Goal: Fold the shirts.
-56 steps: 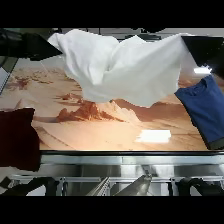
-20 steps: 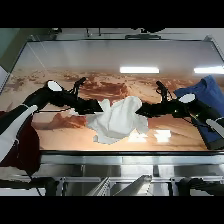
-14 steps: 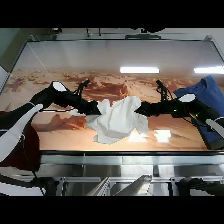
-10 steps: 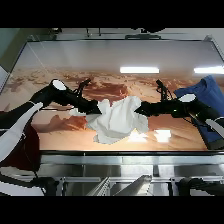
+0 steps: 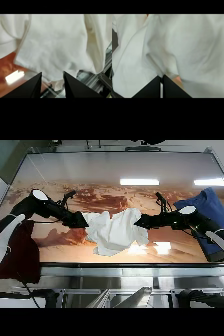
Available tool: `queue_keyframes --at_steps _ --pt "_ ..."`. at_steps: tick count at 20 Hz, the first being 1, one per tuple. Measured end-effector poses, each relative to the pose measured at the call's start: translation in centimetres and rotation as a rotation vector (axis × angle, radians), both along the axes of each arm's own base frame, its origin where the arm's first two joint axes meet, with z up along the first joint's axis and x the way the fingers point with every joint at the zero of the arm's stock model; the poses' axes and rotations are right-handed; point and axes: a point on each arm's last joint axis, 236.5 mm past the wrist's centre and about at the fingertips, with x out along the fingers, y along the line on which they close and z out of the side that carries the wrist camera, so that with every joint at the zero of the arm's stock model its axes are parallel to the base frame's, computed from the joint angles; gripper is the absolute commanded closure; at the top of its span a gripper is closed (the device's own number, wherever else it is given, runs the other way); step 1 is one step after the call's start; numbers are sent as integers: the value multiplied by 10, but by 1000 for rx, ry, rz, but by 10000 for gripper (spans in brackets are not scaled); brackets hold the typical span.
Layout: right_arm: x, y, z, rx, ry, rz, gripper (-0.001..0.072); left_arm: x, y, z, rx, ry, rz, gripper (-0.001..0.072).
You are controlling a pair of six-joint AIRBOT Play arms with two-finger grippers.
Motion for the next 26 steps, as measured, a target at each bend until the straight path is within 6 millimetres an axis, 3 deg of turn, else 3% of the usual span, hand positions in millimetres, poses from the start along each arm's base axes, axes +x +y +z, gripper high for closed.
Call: queue_keyframes --at_steps 6,10,14,15,16,20,23,26 --pt "-1 0 0 1 1 3 696 0 17 -38 60 1 119 418" --pt "-1 0 0 1 1 3 696 -1 7 -53 74 4 121 418" --pt "-1 0 0 1 1 3 696 8 -5 -56 81 -27 102 423" --pt "-1 0 0 1 1 4 696 14 -7 -53 88 -50 94 587" --pt "-2 1 0 3 3 7 696 21 -6 -52 103 -77 83 690" --pt "-3 2 2 7 4 15 697 34 -19 -15 59 -132 34 691" --pt "-4 2 13 13 -21 21 697 42 -25 28 32 -215 7 690" --pt "3 6 56 34 -122 40 697 51 -29 88 -3 -345 13 685"
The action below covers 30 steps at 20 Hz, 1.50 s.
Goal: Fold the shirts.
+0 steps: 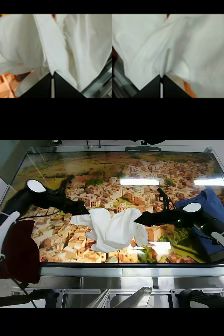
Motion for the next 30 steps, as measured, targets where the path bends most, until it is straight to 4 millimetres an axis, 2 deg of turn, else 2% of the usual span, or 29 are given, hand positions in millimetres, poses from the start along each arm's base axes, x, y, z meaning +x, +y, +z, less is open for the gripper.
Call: queue_keyframes --at_steps 1,4,7,10,13,14,16,17,18,19,20,22,23,24,26,27,28,29,30 --pt "4 1 23 10 -57 7 697 1 -4 26 -29 -49 -2 682" --pt "9 4 110 43 -270 20 698 3 -12 107 -114 -220 6 681" --pt "-4 4 190 74 -453 22 698 -9 -19 185 -205 -377 3 682" --pt "-34 -2 286 116 -693 0 698 -34 -20 286 -305 -623 6 681" --pt "-82 -15 380 144 -972 -46 697 -82 -9 390 -352 -929 23 681" --pt "-97 -21 405 143 -1058 -69 697 -99 -2 418 -349 -1022 42 680" --pt "-114 -34 432 112 -1171 -117 697 -118 18 446 -295 -1146 108 680" --pt "-112 -38 435 85 -1191 -133 697 -119 27 448 -267 -1163 144 681" --pt "-104 -39 430 61 -1183 -136 697 -116 35 441 -238 -1153 175 680" --pt "-90 -38 420 43 -1151 -135 697 -107 41 428 -214 -1122 201 681" --pt "-73 -36 405 25 -1104 -125 696 -93 47 406 -189 -1070 224 680" --pt "-25 -27 356 -10 -962 -95 688 -61 54 352 -157 -933 256 680" --pt "1 -24 326 -27 -883 -86 606 -44 57 321 -141 -858 270 680" --pt "26 -20 292 -43 -797 -76 491 -27 60 287 -124 -779 284 680" --pt "72 -17 219 -74 -633 -65 477 5 67 215 -87 -626 308 678" --pt "91 -19 181 -89 -548 -70 474 18 70 183 -66 -566 315 469" --pt "104 -25 151 -101 -484 -79 434 29 75 149 -35 -503 318 163" --pt "113 -33 126 -108 -421 -88 354 38 82 121 -5 -450 323 -5" --pt "117 -41 109 -110 -373 -93 307 44 88 101 14 -405 322 -4"
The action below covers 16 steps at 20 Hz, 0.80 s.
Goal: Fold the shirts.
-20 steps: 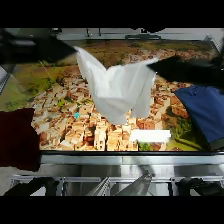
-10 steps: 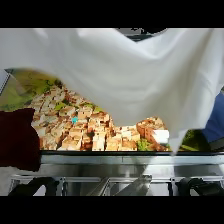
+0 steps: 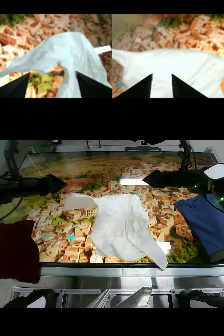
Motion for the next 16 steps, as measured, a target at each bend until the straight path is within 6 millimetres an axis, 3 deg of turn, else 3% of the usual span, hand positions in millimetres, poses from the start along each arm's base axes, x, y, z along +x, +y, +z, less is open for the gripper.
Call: queue_keyframes --at_steps 2,5,7,10,11,12,13,16 --pt "0 -26 -18 14 84 -18 308 6 12 -40 20 110 -11 -3" --pt "-26 -62 -32 29 228 -13 310 9 25 -78 15 244 -37 -3" --pt "-62 -79 -52 8 361 -6 310 10 27 -102 2 322 -50 -3" --pt "-132 -89 -89 -31 556 -6 305 11 20 -141 -10 414 -70 -3" --pt "-154 -89 -99 -34 608 -13 240 12 15 -153 -11 436 -77 -3" --pt "-175 -88 -109 -34 653 -27 52 14 10 -164 -11 453 -81 -3" --pt "-196 -86 -120 -31 695 -46 7 17 5 -173 -8 465 -89 -2" --pt "-236 -84 -151 -25 771 -128 8 30 -13 -191 1 476 -125 -3"
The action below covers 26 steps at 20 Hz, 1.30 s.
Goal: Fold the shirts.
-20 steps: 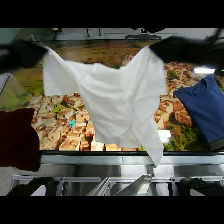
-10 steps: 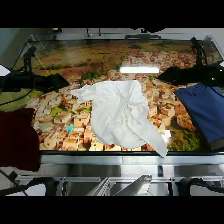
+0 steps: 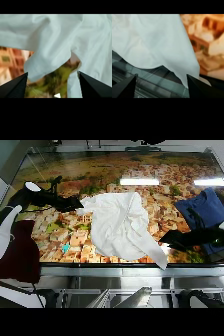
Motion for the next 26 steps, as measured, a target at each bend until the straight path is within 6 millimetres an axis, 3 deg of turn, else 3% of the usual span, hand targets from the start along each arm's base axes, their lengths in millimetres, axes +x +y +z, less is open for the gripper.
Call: queue_keyframes --at_steps 2,9,10,11,12,13,15,16,17,19,21,23,26 --pt "-15 -2 -20 -22 27 -47 8 11 -11 -7 -1 -1 -18 -2" --pt "-26 -12 -64 -86 92 -103 16 22 -44 -26 -24 62 -92 23" --pt "-28 -7 -67 -75 110 -96 23 21 -48 -27 -29 75 -111 193" --pt "-31 0 -69 -61 130 -81 170 19 -52 -27 -36 88 -125 470" --pt "-36 5 -73 -61 143 -54 500 19 -55 -25 -45 93 -138 692" --pt "-39 9 -78 -67 151 -28 628 19 -58 -22 -52 96 -151 687" --pt "-37 22 -76 -44 137 0 638 21 -64 -11 -80 90 -167 689" --pt "-35 28 -73 -30 126 13 696 24 -68 -1 -101 81 -175 689" --pt "-29 32 -68 -18 105 19 696 28 -71 8 -120 64 -177 689" --pt "-8 38 -48 3 34 32 696 35 -79 40 -185 25 -189 690" --pt "21 43 -13 25 -71 51 696 40 -87 87 -276 -41 -201 690" --pt "53 45 45 61 -217 62 696 42 -90 155 -391 -146 -213 690" --pt "97 34 172 104 -544 25 696 23 -82 286 -581 -381 -245 690"
